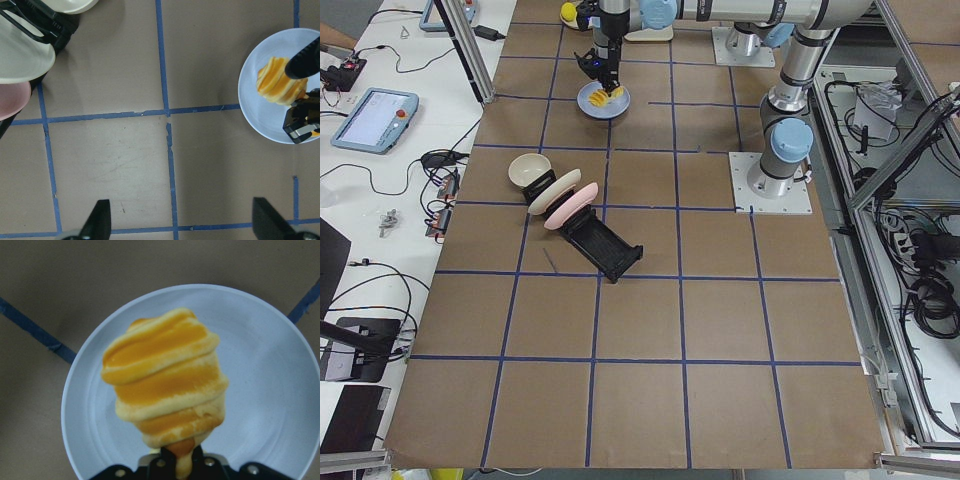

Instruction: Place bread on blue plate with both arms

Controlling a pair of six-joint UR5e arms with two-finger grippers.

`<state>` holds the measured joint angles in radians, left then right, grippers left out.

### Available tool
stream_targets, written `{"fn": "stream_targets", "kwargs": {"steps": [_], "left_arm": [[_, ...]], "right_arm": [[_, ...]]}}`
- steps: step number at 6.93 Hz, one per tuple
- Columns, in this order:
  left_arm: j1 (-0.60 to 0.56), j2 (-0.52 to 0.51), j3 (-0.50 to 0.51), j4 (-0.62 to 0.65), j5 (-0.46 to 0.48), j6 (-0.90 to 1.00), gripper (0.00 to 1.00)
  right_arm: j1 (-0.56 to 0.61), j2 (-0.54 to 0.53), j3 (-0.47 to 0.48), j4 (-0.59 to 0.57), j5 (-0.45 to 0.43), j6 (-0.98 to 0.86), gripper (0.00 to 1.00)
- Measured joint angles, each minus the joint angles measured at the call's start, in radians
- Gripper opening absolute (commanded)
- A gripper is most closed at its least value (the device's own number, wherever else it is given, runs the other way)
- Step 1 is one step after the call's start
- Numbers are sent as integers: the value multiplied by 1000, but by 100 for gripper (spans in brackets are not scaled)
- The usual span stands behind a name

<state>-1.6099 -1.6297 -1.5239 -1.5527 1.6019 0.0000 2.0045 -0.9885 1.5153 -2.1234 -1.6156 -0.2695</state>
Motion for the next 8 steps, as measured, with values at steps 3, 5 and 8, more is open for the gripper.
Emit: {"fn": "stream_targets", "kwargs": {"steps": [3,5,8], "left_arm": [[-1,4,0,-17,-5,8,100],[-2,1,-3,-12,-4,5,100],[-3,1,-3,-4,2,-7,100]], "right_arm": [[-7,-6,18,-12,2,-42,100],[-10,-9,13,-9,0,-43,100],[-54,-112,-29,125,-16,-26,100]]}}
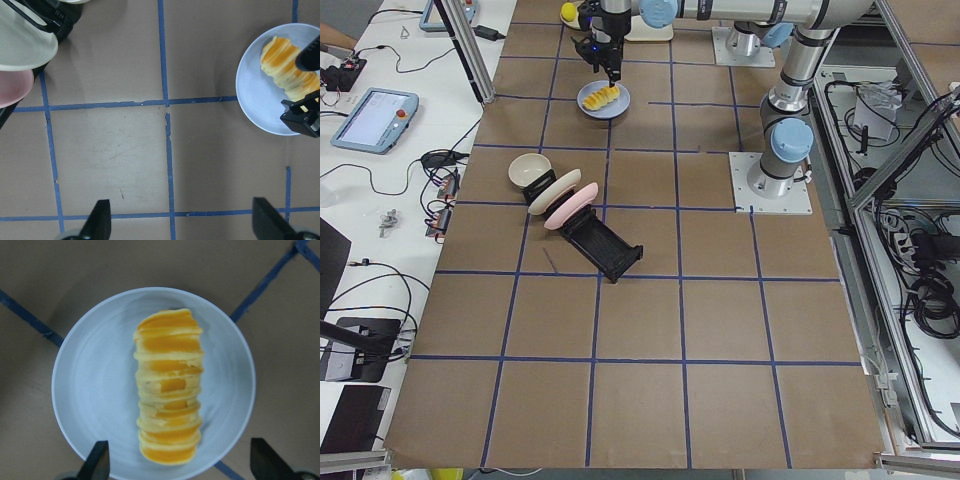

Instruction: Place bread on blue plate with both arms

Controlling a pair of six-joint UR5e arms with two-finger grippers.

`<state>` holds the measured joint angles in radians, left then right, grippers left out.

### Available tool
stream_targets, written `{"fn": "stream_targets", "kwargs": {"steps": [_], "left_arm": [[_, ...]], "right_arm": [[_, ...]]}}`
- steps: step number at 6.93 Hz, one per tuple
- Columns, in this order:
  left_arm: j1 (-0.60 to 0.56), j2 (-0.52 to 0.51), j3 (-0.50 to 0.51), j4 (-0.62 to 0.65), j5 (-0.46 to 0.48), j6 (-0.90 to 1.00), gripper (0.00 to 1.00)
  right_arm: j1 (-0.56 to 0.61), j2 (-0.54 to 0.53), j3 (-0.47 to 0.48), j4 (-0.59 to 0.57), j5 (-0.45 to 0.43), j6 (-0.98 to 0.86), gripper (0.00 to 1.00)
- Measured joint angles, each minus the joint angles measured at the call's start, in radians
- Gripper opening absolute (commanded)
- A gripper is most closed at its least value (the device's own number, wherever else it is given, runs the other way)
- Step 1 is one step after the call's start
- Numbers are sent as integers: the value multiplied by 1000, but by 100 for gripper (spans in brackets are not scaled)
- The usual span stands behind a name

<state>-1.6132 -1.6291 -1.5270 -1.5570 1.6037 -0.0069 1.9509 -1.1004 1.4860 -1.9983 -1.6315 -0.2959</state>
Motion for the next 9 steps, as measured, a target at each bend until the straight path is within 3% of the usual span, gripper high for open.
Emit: {"fn": "stream_targets", "kwargs": {"steps": [3,6,9], "left_arm": [[2,-4,14,-6,-2,-1,100],[7,4,16,-16,-51,7,100],[10,4,17,-17,7,16,100]], "right_arm": [[-239,-195,-37,213,116,46,100],[-386,-382,22,311,56,51,98],[-418,-565,145,404,52,59,100]]}}
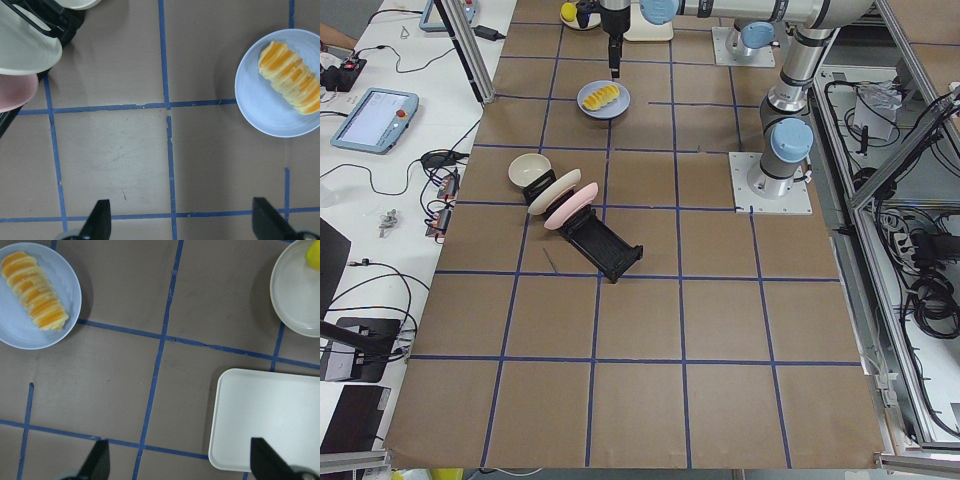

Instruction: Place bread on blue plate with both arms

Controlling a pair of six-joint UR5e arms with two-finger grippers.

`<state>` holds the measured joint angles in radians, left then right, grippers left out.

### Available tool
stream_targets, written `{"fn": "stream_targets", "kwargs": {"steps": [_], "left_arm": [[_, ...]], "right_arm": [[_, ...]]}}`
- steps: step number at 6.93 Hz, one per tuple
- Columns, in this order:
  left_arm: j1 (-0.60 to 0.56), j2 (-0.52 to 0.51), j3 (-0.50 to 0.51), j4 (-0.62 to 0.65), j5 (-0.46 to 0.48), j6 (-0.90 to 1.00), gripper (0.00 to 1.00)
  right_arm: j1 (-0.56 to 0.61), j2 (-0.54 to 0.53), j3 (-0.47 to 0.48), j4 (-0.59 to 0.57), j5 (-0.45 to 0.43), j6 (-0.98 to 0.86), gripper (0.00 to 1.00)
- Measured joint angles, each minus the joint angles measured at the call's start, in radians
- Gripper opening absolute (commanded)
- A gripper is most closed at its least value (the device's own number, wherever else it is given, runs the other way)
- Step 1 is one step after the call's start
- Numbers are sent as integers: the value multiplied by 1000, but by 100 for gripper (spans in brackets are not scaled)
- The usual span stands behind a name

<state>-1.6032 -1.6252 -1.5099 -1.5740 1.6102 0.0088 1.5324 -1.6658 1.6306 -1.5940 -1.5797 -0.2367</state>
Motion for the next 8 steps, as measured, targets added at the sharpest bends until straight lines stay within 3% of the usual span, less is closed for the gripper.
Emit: {"fn": "stream_targets", "kwargs": {"steps": [2,8], "left_arm": [[10,-1,1,-1,-19,0,100],[5,-29,52,-69,-33,-14,100]], "right_arm": [[6,-78,50,14,1,29,100],[33,-67,38,25,-5,35,100]]}}
